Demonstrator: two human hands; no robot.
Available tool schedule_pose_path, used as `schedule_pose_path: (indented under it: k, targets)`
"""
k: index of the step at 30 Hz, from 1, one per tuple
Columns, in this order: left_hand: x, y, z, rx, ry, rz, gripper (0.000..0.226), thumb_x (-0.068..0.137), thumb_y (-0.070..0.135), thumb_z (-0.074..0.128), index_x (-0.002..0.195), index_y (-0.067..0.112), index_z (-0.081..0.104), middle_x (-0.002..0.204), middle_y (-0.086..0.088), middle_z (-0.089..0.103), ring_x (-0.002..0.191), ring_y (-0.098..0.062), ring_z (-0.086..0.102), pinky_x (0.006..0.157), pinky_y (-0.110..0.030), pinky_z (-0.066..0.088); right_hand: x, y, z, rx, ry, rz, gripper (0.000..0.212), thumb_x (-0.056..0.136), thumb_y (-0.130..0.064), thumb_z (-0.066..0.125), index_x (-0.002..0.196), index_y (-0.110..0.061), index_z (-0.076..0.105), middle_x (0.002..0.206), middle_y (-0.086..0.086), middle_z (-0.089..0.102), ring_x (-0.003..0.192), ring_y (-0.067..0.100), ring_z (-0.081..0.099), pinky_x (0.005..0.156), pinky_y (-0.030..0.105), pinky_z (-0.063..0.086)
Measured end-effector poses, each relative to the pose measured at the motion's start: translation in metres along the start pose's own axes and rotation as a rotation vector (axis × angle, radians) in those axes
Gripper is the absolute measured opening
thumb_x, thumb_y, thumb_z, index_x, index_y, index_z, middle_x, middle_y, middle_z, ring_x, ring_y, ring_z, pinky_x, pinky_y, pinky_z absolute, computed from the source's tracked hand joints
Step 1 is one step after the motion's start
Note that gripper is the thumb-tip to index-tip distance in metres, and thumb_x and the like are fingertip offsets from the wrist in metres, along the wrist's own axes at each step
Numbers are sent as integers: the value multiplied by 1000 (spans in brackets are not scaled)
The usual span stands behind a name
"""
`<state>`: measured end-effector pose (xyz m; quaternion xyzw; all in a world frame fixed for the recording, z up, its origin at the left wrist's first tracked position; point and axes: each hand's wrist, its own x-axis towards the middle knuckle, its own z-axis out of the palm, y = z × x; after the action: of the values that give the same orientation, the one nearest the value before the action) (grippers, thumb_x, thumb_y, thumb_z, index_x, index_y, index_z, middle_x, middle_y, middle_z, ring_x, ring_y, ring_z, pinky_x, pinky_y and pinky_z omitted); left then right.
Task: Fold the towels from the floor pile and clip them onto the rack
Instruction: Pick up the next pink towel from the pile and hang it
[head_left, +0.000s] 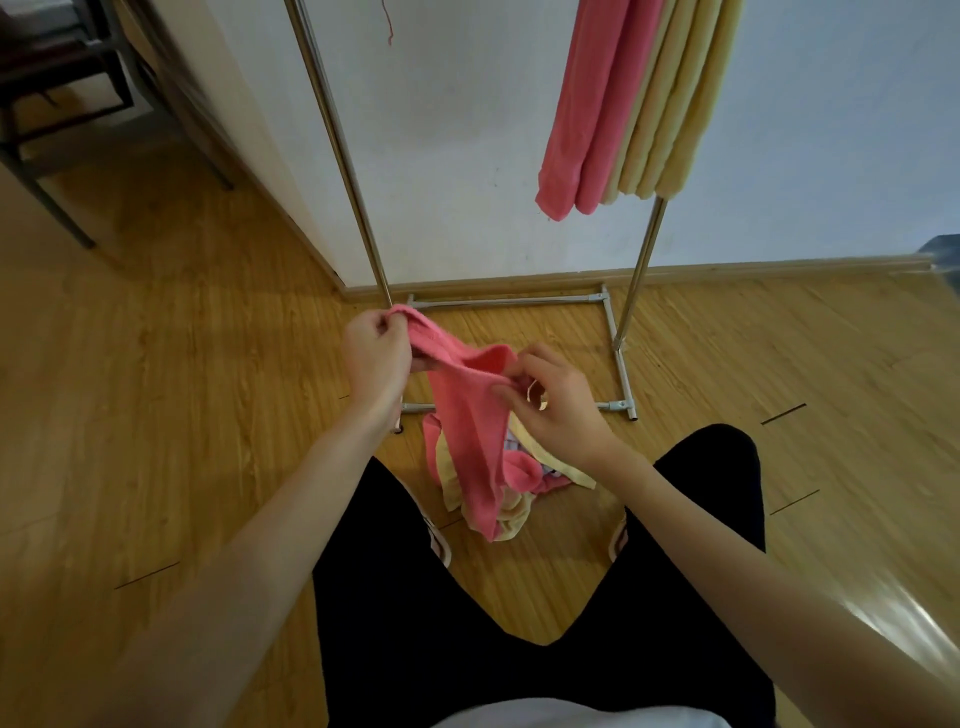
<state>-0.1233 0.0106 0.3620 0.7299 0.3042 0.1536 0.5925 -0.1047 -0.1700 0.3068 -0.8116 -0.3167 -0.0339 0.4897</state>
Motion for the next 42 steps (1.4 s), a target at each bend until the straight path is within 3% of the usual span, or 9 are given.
schedule_pose_path:
  k: [4, 7, 10, 16, 24, 32, 34, 38, 42]
  targets:
    - [0, -21, -11, 163, -96, -30, 19, 99, 8, 44, 92, 4, 61, 69, -14, 66, 51, -16, 66, 51, -28, 58, 5, 8, -21, 2, 65, 34, 7, 88, -12, 65, 82, -15, 62, 83, -2, 55, 70, 12, 54, 63, 23, 49]
    - [3, -40, -19, 480, -164, 63, 16, 94, 9, 53, 81, 7, 62, 65, -10, 67, 55, -20, 68, 58, -39, 60, 6, 8, -28, -22, 47, 17, 10, 86, -7, 65, 79, -11, 60, 82, -3, 55, 69, 12, 53, 63, 26, 49]
    - [4, -40, -22, 778, -162, 257, 8, 85, 13, 67, 78, 10, 65, 66, 1, 64, 56, -11, 62, 49, -21, 51, 6, 8, -33, -71, 17, -10, 9, 85, -4, 66, 79, -9, 60, 80, -6, 53, 66, 12, 52, 61, 26, 48]
    - [0, 6, -19, 642, -139, 431, 13, 81, 8, 67, 72, 18, 66, 67, 6, 62, 65, -7, 60, 60, -23, 53, 11, 3, -66, -83, 123, 85, 7, 85, -4, 66, 84, -11, 63, 77, 0, 61, 67, 12, 56, 61, 19, 47]
    - [-16, 94, -15, 475, -21, 654, 15, 76, 17, 66, 62, 16, 63, 57, 8, 56, 56, -7, 52, 53, -17, 35, 31, -26, -110, 25, 377, 41, 6, 85, -9, 69, 91, -10, 67, 79, -1, 67, 72, 12, 62, 68, 21, 52]
    - [-17, 136, -24, 534, 34, 803, 10, 77, 20, 63, 67, 19, 60, 61, 10, 57, 63, -9, 56, 57, -30, 48, 50, -62, -134, 41, 541, -112, 18, 82, 0, 69, 91, -13, 60, 79, -3, 64, 69, 16, 61, 67, 23, 52]
    - [-17, 131, -25, 528, -89, 749, 11, 79, 10, 59, 78, 21, 59, 72, 10, 59, 71, -9, 58, 62, -27, 47, 53, -62, -137, 19, 528, -136, 25, 82, 2, 68, 100, -11, 60, 82, -4, 64, 70, 15, 61, 68, 21, 51]
    - [-26, 112, -24, 364, -603, 539, 47, 77, -11, 47, 101, 27, 57, 86, -1, 63, 81, -22, 62, 65, -31, 48, 56, -52, -126, -81, 440, -92, 26, 82, 3, 66, 96, -19, 65, 81, -14, 63, 70, 9, 58, 67, 16, 48]
    - [-40, 95, -23, 523, -872, 581, 52, 87, 12, 51, 130, 40, 44, 106, 11, 58, 94, -9, 58, 73, -22, 44, 58, -42, -113, -114, 302, -23, 24, 82, 3, 64, 91, -18, 67, 83, -11, 65, 74, 9, 59, 70, 22, 51]
